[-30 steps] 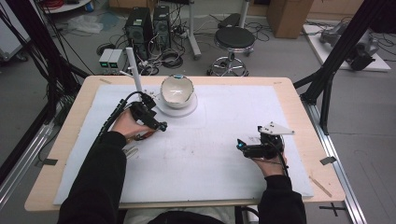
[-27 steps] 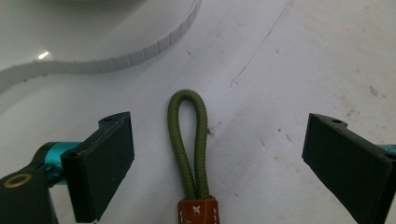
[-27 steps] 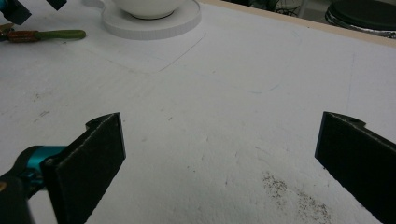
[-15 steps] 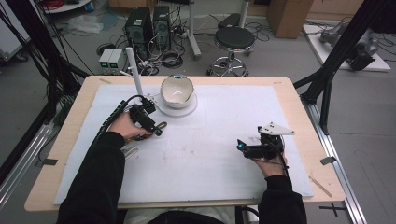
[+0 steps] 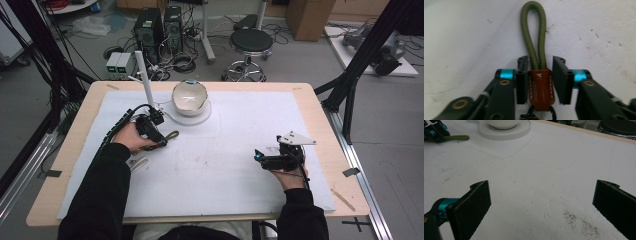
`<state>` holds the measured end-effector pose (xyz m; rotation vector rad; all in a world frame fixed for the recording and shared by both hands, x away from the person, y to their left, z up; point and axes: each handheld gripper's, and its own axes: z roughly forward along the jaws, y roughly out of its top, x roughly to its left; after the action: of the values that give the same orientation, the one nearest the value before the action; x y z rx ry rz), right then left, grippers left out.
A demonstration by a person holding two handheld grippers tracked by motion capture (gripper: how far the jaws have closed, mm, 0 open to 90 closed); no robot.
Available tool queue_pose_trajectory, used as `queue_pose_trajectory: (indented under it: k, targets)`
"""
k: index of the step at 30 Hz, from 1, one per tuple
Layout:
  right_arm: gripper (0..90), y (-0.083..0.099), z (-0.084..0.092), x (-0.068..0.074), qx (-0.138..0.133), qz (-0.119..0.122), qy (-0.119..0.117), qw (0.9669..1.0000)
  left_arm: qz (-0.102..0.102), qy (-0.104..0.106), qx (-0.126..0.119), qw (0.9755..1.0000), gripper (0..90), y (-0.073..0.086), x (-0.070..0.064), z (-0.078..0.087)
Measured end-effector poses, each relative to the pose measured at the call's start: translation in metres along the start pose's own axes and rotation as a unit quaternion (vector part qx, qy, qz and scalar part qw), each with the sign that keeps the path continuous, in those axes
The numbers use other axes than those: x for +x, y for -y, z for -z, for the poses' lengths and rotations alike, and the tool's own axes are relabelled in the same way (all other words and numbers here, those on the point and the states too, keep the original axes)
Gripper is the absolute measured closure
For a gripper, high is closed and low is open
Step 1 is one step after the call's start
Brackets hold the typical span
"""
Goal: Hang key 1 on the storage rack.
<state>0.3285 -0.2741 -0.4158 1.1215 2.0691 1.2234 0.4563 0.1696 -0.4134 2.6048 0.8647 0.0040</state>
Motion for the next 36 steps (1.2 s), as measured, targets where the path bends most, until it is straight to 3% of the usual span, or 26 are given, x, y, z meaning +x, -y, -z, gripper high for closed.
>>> queue_pose_trajectory:
  k: [6, 15, 21, 22, 23, 27, 28, 36]
  targets:
    - [0.8, 0.000, 0.000, 0.000, 0.000, 0.001, 0.001, 1.0000, 0.018, 0.014, -0.003, 0.9997, 72.8, 0.002, 0.005, 0.001]
    - [0.8, 0.000, 0.001, 0.000, -0.001, 0.003, 0.001, 1.0000, 0.025, 0.021, -0.010, 0.9994, 73.5, 0.006, 0.009, 0.009]
    - [0.8, 0.000, 0.000, 0.000, -0.001, 0.005, 0.001, 1.0000, 0.036, 0.017, -0.038, 0.9985, 73.5, 0.012, 0.010, 0.030]
    - [0.8, 0.000, 0.000, 0.000, -0.001, 0.004, 0.001, 1.0000, 0.034, -0.001, -0.038, 0.9987, 73.5, 0.016, 0.010, 0.039]
    - [0.8, 0.000, 0.000, 0.001, -0.001, 0.004, 0.001, 1.0000, 0.034, -0.001, -0.038, 0.9987, 73.5, 0.016, 0.010, 0.039]
    - [0.8, 0.000, 0.000, 0.001, 0.001, 0.003, -0.002, 1.0000, 0.044, -0.009, -0.064, 0.9969, 73.5, 0.023, 0.012, 0.057]
    - [0.8, 0.000, 0.000, 0.001, 0.000, 0.004, -0.001, 1.0000, 0.050, -0.013, -0.080, 0.9955, 73.5, 0.027, 0.014, 0.067]
    - [0.8, 0.000, -0.001, 0.001, 0.000, 0.005, 0.001, 1.0000, 0.062, -0.032, -0.100, 0.9926, 73.5, 0.034, 0.021, 0.092]
